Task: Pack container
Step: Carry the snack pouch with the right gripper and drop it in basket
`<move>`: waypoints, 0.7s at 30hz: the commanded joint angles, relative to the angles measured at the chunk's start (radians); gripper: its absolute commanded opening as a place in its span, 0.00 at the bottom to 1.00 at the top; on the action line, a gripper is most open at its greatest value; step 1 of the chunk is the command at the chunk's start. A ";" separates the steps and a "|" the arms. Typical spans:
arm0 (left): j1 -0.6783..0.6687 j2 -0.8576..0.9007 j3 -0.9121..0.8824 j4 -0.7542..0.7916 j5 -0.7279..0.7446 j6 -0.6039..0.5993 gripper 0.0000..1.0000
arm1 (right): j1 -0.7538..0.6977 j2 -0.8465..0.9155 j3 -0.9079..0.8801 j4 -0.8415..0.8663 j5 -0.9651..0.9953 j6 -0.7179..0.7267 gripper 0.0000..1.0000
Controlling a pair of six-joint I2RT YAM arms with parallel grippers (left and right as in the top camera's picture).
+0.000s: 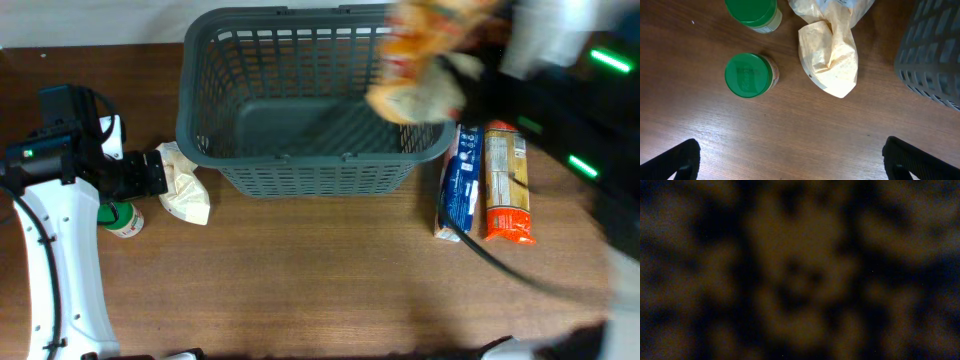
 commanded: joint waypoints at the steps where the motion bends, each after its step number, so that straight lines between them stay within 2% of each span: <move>1: 0.005 0.006 0.012 -0.001 0.014 0.001 0.99 | 0.056 0.138 -0.005 0.054 0.076 -0.023 0.04; 11: 0.005 0.006 0.012 -0.001 0.014 0.001 0.99 | 0.061 0.466 -0.005 0.021 0.267 -0.022 0.04; 21: 0.005 0.006 0.012 -0.001 0.014 0.001 0.99 | 0.061 0.654 -0.010 -0.091 0.266 -0.015 0.04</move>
